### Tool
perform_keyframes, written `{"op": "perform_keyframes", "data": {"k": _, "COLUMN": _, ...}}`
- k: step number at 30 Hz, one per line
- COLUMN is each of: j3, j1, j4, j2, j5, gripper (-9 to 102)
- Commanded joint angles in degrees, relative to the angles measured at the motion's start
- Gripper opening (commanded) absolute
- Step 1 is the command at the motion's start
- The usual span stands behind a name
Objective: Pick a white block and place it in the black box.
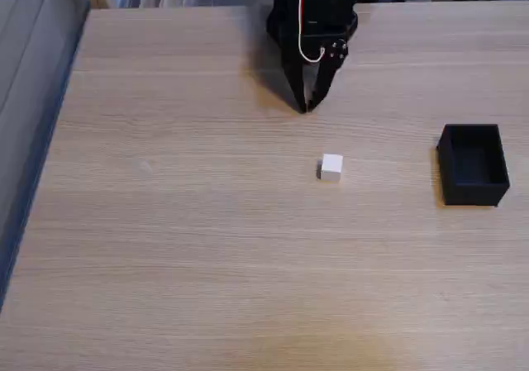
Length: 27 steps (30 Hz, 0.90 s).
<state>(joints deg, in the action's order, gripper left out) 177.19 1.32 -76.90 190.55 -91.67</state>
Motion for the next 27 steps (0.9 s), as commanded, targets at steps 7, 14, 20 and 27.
{"op": "perform_keyframes", "data": {"k": 7, "j3": 0.9, "j1": 0.4, "j4": -0.3, "j2": 0.4, "j5": -0.8, "gripper": 0}}
{"op": "perform_keyframes", "data": {"k": 14, "j3": 0.9, "j1": 0.6, "j4": -0.2, "j2": 0.4, "j5": -1.5, "gripper": 0}}
{"op": "perform_keyframes", "data": {"k": 20, "j3": 0.8, "j1": 1.1, "j4": -0.1, "j2": 0.4, "j5": -2.5, "gripper": 0}}
{"op": "perform_keyframes", "data": {"k": 27, "j3": 0.7, "j1": 1.8, "j4": 0.1, "j2": 0.4, "j5": -3.3, "gripper": 0}}
